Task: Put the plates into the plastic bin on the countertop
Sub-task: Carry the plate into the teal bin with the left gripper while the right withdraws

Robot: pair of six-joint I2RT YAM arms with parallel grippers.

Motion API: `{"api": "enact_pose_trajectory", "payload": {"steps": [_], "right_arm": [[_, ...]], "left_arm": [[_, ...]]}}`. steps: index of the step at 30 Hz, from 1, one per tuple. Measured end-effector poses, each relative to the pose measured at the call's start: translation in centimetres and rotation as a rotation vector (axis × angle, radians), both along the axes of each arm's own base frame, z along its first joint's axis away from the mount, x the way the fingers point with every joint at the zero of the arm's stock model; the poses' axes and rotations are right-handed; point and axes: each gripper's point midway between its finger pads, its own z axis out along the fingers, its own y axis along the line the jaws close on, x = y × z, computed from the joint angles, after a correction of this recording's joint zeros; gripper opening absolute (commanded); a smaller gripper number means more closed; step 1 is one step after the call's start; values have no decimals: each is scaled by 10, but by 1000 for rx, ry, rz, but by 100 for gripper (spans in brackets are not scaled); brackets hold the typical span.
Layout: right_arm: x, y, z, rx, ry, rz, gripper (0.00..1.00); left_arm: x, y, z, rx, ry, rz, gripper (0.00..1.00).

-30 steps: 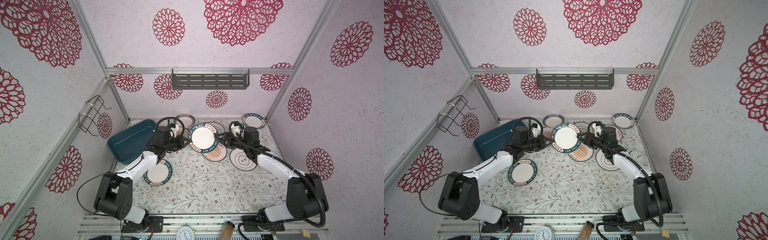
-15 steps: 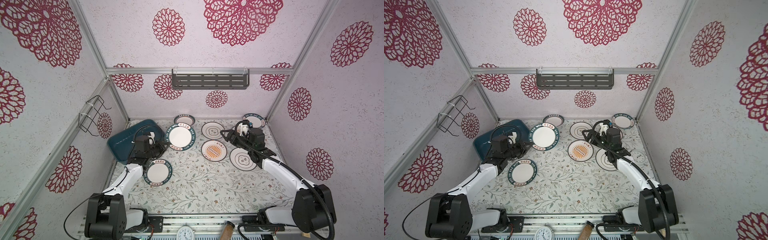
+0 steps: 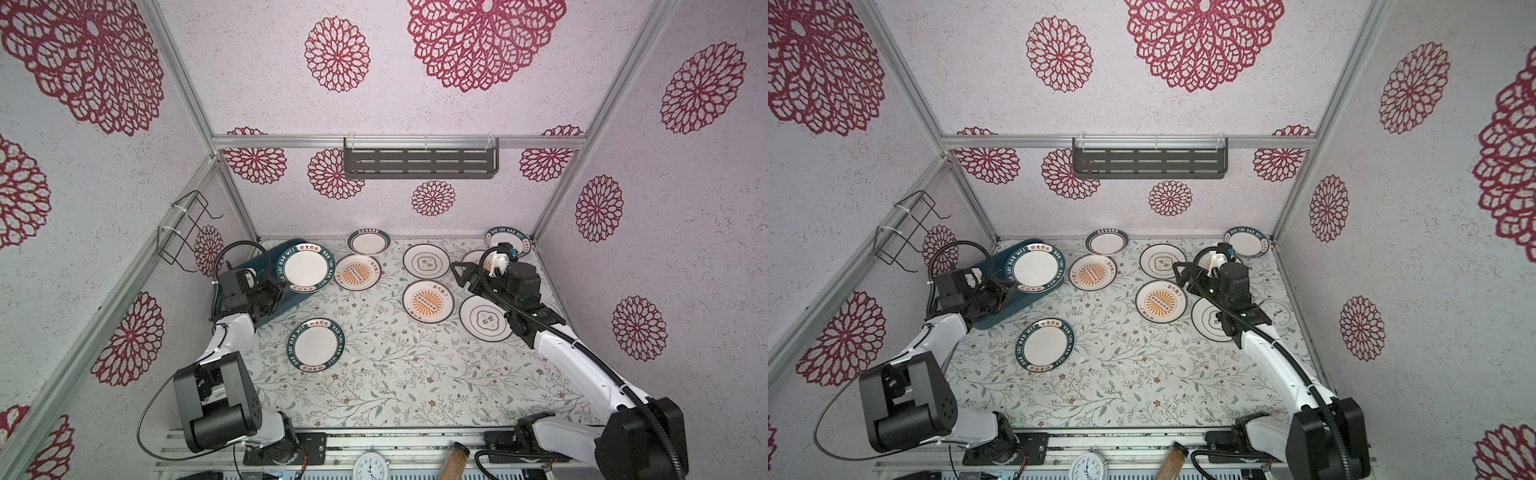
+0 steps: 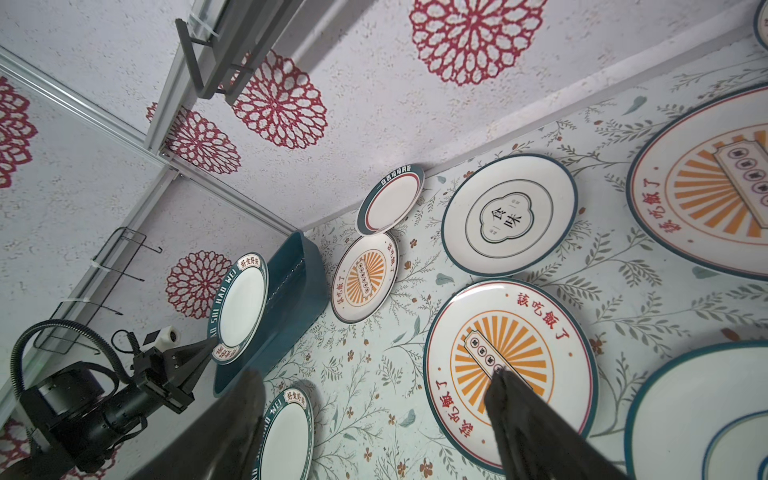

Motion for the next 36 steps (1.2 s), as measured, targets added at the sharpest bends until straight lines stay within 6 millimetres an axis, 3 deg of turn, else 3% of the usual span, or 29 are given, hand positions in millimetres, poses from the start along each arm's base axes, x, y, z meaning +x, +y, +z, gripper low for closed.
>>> {"api": "enact_pose_trajectory", "payload": {"steps": [8, 15, 26, 31, 36], "right_arm": [[-15, -15, 8, -10, -23, -56, 91], [-26, -34, 15, -34, -32, -144, 94], [-40, -47, 13, -48, -31, -191, 95], [-39, -44, 3, -53, -7, -179, 95], [-38, -42, -4, -57, 10, -171, 95]], "left_arm": [[10, 41, -49, -54, 105, 43, 0], [24, 59, -67, -66, 136, 43, 0], [54, 76, -101, -88, 186, 33, 0], [53, 73, -121, -96, 238, 25, 0], [60, 73, -121, -86, 230, 14, 0]]}}
